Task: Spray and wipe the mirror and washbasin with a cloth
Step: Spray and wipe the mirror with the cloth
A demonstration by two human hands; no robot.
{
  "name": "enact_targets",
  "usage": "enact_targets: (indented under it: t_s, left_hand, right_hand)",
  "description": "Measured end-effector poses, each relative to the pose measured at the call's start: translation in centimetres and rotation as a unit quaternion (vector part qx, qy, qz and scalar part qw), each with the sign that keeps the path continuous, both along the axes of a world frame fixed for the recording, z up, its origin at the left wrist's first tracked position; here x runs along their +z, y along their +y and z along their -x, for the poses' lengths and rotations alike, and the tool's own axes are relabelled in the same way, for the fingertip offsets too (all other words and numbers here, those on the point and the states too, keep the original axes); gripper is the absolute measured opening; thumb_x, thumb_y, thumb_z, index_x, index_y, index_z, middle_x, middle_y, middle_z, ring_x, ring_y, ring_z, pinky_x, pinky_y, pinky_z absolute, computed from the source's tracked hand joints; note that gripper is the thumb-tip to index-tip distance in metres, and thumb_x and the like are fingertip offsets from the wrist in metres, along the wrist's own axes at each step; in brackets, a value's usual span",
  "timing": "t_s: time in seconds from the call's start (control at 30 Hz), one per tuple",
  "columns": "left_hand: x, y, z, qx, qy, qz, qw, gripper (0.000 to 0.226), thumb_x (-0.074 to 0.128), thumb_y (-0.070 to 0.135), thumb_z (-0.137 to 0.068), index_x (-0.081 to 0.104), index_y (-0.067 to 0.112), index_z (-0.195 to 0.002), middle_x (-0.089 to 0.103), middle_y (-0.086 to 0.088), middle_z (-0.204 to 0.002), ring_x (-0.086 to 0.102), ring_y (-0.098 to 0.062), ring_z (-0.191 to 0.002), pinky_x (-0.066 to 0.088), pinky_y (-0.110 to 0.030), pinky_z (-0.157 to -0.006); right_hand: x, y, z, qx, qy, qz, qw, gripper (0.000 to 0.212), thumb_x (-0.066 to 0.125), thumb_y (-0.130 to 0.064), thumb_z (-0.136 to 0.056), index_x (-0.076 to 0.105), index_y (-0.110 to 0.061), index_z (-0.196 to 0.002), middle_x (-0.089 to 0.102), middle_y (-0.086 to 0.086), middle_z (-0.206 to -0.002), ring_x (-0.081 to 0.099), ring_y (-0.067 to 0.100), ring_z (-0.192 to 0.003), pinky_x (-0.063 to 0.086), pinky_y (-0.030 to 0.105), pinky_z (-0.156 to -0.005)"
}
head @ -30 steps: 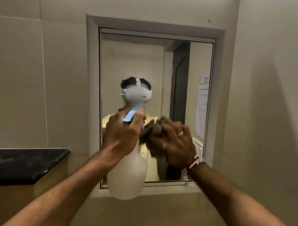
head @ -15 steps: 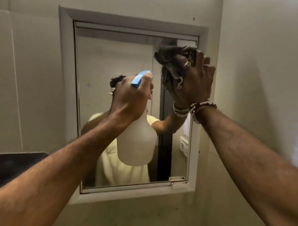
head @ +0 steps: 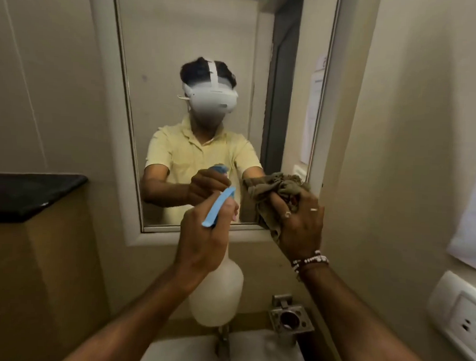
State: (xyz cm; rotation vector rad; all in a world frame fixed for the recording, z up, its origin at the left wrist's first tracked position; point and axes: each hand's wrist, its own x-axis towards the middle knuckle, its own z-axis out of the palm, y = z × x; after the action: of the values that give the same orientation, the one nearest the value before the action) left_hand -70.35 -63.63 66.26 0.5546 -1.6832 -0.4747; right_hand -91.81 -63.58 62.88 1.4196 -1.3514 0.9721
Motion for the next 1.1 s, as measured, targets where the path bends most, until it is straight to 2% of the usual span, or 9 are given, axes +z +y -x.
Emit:
enact_targets:
  t_s: [0.2, 0.33, 0.43, 0.57, 0.67, 0.73, 0.93, 1.03, 1.1]
  left_hand:
    - [-2.6, 0.0, -2.1, 0.039, 0.015, -0.038, 0.998, 0.024, 0.041, 0.035, -0.096, 0.062, 0.024, -0.093, 0.058, 0.015, -0.065, 0.061, -0.001, -0.064, 0.045, -0.007, -0.057]
    - [-3.0, -0.2, -5.1, 0.068, 0.025, -0.052, 0.996, 0.028, 0.041, 0.034, -0.097, 0.064, 0.022, -0.086, 0.054, 0.012, -0.053, 0.056, -0.005, -0.053, 0.042, -0.01, -0.049]
    - [-3.2, -0.5, -8.2, 0.091, 0.027, -0.058, 0.994, 0.035, 0.041, 0.041, -0.097, 0.064, 0.022, -0.08, 0.057, 0.018, -0.056, 0.052, -0.007, -0.049, 0.04, -0.015, -0.045]
    - [-3.6, -0.8, -12.5, 0.126, 0.033, -0.064, 0.989, 0.034, 0.038, 0.049, -0.094, 0.056, 0.028, -0.074, 0.057, 0.014, -0.058, 0.049, -0.007, -0.047, 0.041, -0.021, -0.042]
    - [-4.5, -0.9, -14.8, 0.145, 0.024, -0.065, 0.987, 0.041, 0.038, 0.04, -0.097, 0.064, 0.012, -0.083, 0.056, 0.011, -0.058, 0.052, -0.006, -0.05, 0.043, -0.023, -0.043]
    - [-5.4, -1.1, -15.7, 0.157, 0.02, -0.067, 0.985, 0.049, 0.036, 0.044, -0.096, 0.066, 0.006, -0.087, 0.054, 0.008, -0.059, 0.055, -0.006, -0.053, 0.047, -0.022, -0.047]
    - [-9.2, -1.2, -17.0, 0.146, 0.023, -0.124, 0.981, 0.042, 0.036, 0.049, -0.094, 0.065, 0.02, -0.087, 0.062, 0.014, -0.067, 0.06, -0.008, -0.058, 0.057, -0.032, -0.055]
    - [-12.0, -1.0, -17.6, 0.139, 0.012, -0.137, 0.981, 0.042, 0.036, 0.049, -0.095, 0.066, 0.021, -0.091, 0.068, 0.008, -0.085, 0.066, -0.012, -0.07, 0.061, -0.036, -0.061]
    - [-13.9, -1.0, -18.0, 0.137, 0.006, -0.158, 0.978, 0.045, 0.036, 0.048, -0.095, 0.067, 0.015, -0.092, 0.07, 0.0, -0.088, 0.068, -0.017, -0.072, 0.061, -0.038, -0.061]
  right_hand:
    - [0.2, -0.9, -3.1, 0.015, 0.051, 0.001, 0.999, 0.048, 0.071, -0.03, -0.086, 0.052, -0.028, -0.129, 0.048, 0.016, -0.129, 0.052, 0.042, -0.116, 0.042, 0.049, -0.09]
    - [-0.3, -2.7, -8.7, 0.028, 0.077, -0.006, 0.997, 0.042, 0.065, -0.036, -0.089, 0.054, -0.029, -0.129, 0.043, 0.012, -0.132, 0.048, 0.038, -0.118, 0.042, 0.048, -0.085]
    - [-0.1, -4.1, -13.5, 0.05, 0.083, -0.011, 0.995, 0.035, 0.057, -0.042, -0.094, 0.058, -0.03, -0.127, 0.055, 0.014, -0.129, 0.054, 0.038, -0.114, 0.042, 0.047, -0.085]
    - [0.0, -5.4, -18.9, 0.088, 0.118, -0.02, 0.989, 0.03, 0.057, -0.037, -0.095, 0.06, -0.03, -0.124, 0.061, 0.015, -0.123, 0.057, 0.037, -0.108, 0.045, 0.046, -0.082]
    - [0.1, -5.5, -20.1, 0.088, 0.117, -0.036, 0.989, 0.029, 0.055, -0.034, -0.095, 0.063, -0.029, -0.122, 0.062, 0.016, -0.122, 0.056, 0.037, -0.108, 0.045, 0.047, -0.083]
    - [-0.3, -5.4, -19.9, 0.095, 0.126, -0.053, 0.986, 0.031, 0.056, -0.032, -0.092, 0.064, -0.027, -0.121, 0.062, 0.017, -0.122, 0.056, 0.038, -0.108, 0.044, 0.049, -0.086]
    - [-7.9, -3.2, -19.6, 0.15, 0.154, -0.168, 0.962, 0.035, 0.063, -0.033, -0.085, 0.065, -0.026, -0.12, 0.062, 0.016, -0.12, 0.058, 0.037, -0.102, 0.045, 0.043, -0.078]
    - [-12.4, -2.0, -19.7, 0.157, 0.128, -0.225, 0.953, 0.045, 0.068, -0.033, -0.077, 0.064, -0.027, -0.121, 0.06, 0.015, -0.122, 0.053, 0.035, -0.105, 0.046, 0.041, -0.077]
    - [-15.2, -1.7, -19.8, 0.152, 0.109, -0.272, 0.944, 0.051, 0.069, -0.034, -0.071, 0.065, -0.027, -0.121, 0.059, 0.014, -0.124, 0.053, 0.034, -0.108, 0.047, 0.04, -0.08]
